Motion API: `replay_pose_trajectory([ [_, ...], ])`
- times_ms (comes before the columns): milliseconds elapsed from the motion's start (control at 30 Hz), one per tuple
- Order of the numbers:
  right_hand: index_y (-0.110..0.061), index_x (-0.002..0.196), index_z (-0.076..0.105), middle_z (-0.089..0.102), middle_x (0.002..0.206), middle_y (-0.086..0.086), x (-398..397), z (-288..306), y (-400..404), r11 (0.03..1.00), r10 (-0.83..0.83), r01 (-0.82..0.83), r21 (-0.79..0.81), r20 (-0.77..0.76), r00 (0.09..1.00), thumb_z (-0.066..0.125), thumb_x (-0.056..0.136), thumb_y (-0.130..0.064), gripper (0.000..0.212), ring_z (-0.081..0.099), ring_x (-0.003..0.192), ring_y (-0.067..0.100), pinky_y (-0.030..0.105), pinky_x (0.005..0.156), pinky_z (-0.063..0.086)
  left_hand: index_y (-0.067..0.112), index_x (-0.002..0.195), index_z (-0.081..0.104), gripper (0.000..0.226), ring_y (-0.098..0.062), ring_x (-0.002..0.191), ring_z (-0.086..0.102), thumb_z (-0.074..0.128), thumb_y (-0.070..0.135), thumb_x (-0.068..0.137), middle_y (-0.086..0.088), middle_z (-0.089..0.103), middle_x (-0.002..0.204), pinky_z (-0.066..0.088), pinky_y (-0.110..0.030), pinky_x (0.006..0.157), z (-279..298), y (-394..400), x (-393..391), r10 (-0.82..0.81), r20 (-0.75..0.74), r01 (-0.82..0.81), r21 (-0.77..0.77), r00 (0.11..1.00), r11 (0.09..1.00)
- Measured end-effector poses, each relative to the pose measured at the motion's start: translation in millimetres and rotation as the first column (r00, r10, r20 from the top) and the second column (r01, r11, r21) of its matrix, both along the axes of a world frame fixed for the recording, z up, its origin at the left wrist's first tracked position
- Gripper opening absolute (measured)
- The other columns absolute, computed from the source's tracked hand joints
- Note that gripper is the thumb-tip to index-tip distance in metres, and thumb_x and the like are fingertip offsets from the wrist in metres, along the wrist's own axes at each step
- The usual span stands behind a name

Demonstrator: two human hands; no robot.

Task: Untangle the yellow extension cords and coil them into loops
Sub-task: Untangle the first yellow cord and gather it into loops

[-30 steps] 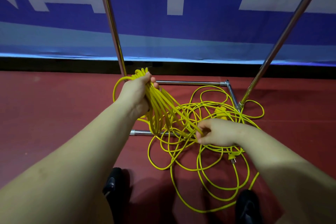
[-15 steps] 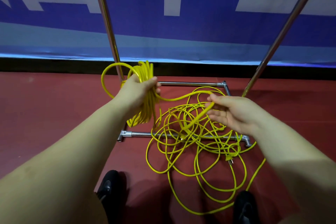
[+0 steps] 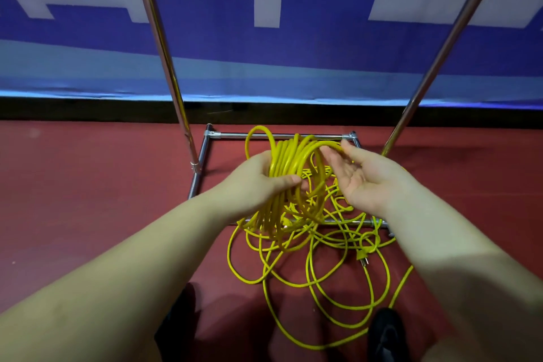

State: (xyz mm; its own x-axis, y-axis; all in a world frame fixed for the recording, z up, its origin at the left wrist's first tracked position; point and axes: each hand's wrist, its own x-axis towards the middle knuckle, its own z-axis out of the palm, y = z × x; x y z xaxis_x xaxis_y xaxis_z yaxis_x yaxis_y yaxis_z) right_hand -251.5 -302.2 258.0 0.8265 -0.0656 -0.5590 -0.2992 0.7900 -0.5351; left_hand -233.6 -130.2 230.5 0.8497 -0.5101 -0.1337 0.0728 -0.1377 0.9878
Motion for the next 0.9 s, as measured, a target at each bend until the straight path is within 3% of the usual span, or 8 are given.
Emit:
replay_pose_trajectory([
  [67, -0.001, 0.086, 0.055, 0.070, 0.064, 0.011, -0.2, 1.9, 1.5, 0.994, 0.067, -0.060, -0.096, 0.074, 0.995, 0.051, 0.094, -0.021, 0.022, 0.070, 0.056, 0.016, 0.022, 0.048, 0.055, 0.011, 0.094, 0.058, 0.008, -0.022, 0.076, 0.069, 0.055, 0.004, 0.091, -0.005, 0.071, 0.080, 0.059, -0.040, 0.071, 1.0, -1.1, 2.6, 0.073, -0.038, -0.075, -0.048, 0.997, 0.996],
  [133, -0.008, 0.089, 0.058, 0.072, 0.074, 0.007, -2.3, -1.0, 4.9, 0.890, 0.261, -0.206, -0.407, 0.083, 0.962, 0.051, 0.092, -0.031, 0.024, 0.070, 0.062, 0.012, 0.024, 0.056, 0.057, 0.009, 0.089, 0.059, 0.010, -0.017, 0.067, 0.069, 0.053, 0.001, 0.091, -0.003, 0.070, 0.072, 0.059, -0.039, 0.065, 3.5, -2.3, 5.8, 0.163, -0.114, -0.177, -0.131, 0.980, 0.975],
  [200, -0.016, 0.086, 0.062, 0.071, 0.084, 0.005, -7.2, -12.7, 9.8, 0.452, 0.481, -0.316, -0.834, -0.070, 0.874, 0.060, 0.085, -0.039, 0.023, 0.067, 0.068, 0.010, 0.027, 0.068, 0.055, 0.005, 0.087, 0.059, 0.009, -0.014, 0.059, 0.068, 0.052, 0.000, 0.092, -0.003, 0.069, 0.066, 0.059, -0.035, 0.057, 7.6, -3.0, 8.2, 0.238, -0.184, -0.272, -0.190, 0.954, 0.943],
  [267, -0.021, 0.080, 0.063, 0.066, 0.077, -0.002, -11.2, -23.9, 16.2, 0.084, 0.560, -0.235, -0.968, -0.149, 0.815, 0.071, 0.077, -0.038, 0.018, 0.058, 0.065, 0.008, 0.024, 0.066, 0.047, 0.001, 0.089, 0.058, 0.009, -0.013, 0.058, 0.068, 0.050, 0.000, 0.093, -0.003, 0.069, 0.065, 0.058, -0.035, 0.054, 9.4, -1.8, 11.0, 0.283, -0.251, -0.341, -0.226, 0.926, 0.913],
  [567, -0.025, 0.073, 0.047, 0.056, 0.070, -0.005, -14.0, -43.2, 25.7, -0.107, 0.737, -0.232, -0.967, -0.234, 0.634, 0.064, 0.085, -0.029, 0.022, 0.045, 0.059, 0.010, 0.027, 0.061, 0.040, -0.001, 0.092, 0.058, 0.007, -0.009, 0.054, 0.067, 0.051, 0.002, 0.092, 0.000, 0.070, 0.061, 0.053, -0.026, 0.044, 12.4, 3.9, 10.7, 0.353, -0.363, -0.453, -0.240, 0.862, 0.859],
  [733, -0.019, 0.092, 0.056, 0.056, 0.078, -0.005, -20.2, -49.8, 15.3, -0.602, 0.612, -0.324, -0.730, -0.682, 0.400, 0.054, 0.090, -0.035, 0.016, 0.052, 0.078, 0.015, 0.026, 0.065, 0.038, 0.001, 0.085, 0.059, 0.014, -0.008, 0.054, 0.066, 0.049, 0.002, 0.094, -0.001, 0.069, 0.060, 0.055, -0.024, 0.050, 19.3, 21.4, 30.1, 0.447, -0.451, -0.613, -0.347, 0.773, 0.710],
  [800, -0.016, 0.101, 0.058, 0.060, 0.089, 0.000, -17.4, -56.2, 7.4, -0.674, 0.538, -0.308, -0.672, -0.732, 0.419, 0.050, 0.092, -0.028, 0.017, 0.056, 0.089, 0.021, 0.026, 0.072, 0.040, 0.002, 0.085, 0.058, 0.014, -0.009, 0.055, 0.066, 0.048, 0.003, 0.095, 0.000, 0.069, 0.061, 0.055, -0.024, 0.051, 20.8, 30.8, 38.5, 0.484, -0.451, -0.651, -0.372, 0.750, 0.662],
  [900, -0.020, 0.103, 0.057, 0.052, 0.075, -0.009, -9.7, -57.4, -7.9, -0.600, 0.522, -0.288, -0.746, -0.638, 0.566, 0.053, 0.091, -0.018, 0.013, 0.052, 0.077, 0.015, 0.025, 0.062, 0.037, 0.004, 0.090, 0.057, 0.011, -0.008, 0.059, 0.067, 0.047, 0.005, 0.095, 0.001, 0.070, 0.064, 0.055, -0.026, 0.052, 20.0, 42.9, 46.5, 0.526, -0.415, -0.666, -0.381, 0.743, 0.641],
])
